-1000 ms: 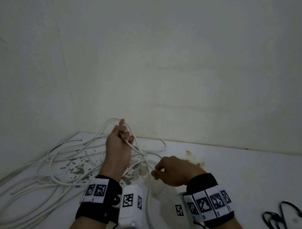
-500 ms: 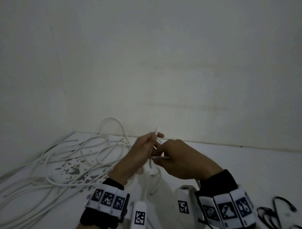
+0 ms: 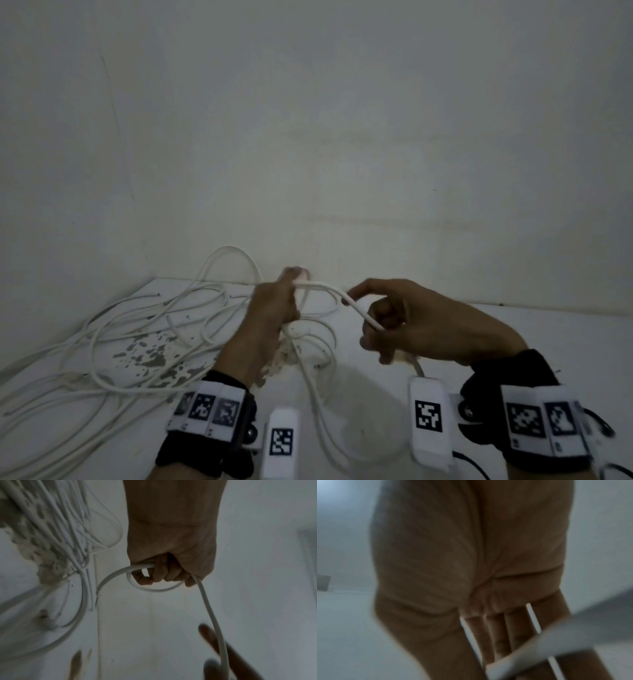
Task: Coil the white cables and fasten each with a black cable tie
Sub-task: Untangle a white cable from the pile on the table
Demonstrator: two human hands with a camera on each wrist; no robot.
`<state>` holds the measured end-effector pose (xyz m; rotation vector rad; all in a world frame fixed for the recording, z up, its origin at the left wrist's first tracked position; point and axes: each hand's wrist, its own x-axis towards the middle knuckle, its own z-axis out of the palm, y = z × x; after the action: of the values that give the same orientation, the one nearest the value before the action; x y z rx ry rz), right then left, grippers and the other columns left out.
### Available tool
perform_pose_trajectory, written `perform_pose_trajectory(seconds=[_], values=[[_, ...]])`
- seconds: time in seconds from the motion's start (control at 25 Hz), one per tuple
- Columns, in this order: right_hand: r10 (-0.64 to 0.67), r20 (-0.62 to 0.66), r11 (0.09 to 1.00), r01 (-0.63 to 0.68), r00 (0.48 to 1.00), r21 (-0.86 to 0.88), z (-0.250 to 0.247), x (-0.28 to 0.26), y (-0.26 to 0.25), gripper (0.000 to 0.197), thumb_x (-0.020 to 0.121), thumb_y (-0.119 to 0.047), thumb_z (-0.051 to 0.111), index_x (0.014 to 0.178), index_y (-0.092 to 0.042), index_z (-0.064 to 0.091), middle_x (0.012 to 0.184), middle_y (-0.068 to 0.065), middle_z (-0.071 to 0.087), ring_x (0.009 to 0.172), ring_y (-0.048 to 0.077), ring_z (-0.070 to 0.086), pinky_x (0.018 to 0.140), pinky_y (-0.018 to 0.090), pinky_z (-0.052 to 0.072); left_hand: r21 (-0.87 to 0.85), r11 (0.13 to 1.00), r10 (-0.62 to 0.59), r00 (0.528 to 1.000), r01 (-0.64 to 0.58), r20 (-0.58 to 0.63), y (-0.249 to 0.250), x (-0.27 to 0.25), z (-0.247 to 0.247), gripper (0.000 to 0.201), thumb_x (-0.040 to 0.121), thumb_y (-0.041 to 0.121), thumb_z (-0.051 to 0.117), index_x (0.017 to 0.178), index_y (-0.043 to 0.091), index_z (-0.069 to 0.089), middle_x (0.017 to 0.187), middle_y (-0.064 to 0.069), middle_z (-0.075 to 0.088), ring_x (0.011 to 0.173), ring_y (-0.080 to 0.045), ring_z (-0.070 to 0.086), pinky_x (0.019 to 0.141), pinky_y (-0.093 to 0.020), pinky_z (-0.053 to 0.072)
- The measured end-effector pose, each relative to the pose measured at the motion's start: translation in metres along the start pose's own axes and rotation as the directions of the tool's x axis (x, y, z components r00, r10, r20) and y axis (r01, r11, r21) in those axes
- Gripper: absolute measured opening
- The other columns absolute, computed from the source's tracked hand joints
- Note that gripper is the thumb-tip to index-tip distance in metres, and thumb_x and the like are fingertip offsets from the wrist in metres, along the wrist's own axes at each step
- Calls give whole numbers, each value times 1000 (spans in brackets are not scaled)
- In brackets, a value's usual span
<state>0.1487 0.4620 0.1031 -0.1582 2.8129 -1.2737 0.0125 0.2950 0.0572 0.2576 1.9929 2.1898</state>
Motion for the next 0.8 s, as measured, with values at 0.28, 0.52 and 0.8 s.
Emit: perform_pose_trajectory(seconds=[0.28, 0.52, 0.8], values=[[-95, -291, 994, 108, 952, 29, 6, 8, -6, 23, 97, -37, 59, 109, -27, 74, 91, -8, 77, 71, 18, 74, 69, 37, 59, -452, 847, -89, 913, 280, 398, 8, 2, -34, 60, 85, 66, 45, 44, 25, 29, 34, 10, 13, 30, -6, 4, 35, -13, 7], [-226, -395, 969, 247, 890, 2, 44, 42, -5, 30, 91, -16, 71, 117, -31, 73, 105, -1, 67, 97, 12, 64, 83, 19, 53, -369, 878, -114, 882, 305, 458, 5, -9, -16, 62, 83, 74, 41, 45, 24, 38, 34, 10, 16, 27, -3, 11, 38, -14, 5], [-9, -705, 992, 97, 709, 85, 39, 46, 9, 49, 67, -11, 88, 91, -19, 46, 60, 9, 65, 53, 24, 64, 52, 33, 54, -176, 959, -111, 864, 223, 491, 9, -18, -5, 60, 76, 71, 55, 53, 24, 25, 42, 7, 12, 35, -9, 12, 40, -23, 13]])
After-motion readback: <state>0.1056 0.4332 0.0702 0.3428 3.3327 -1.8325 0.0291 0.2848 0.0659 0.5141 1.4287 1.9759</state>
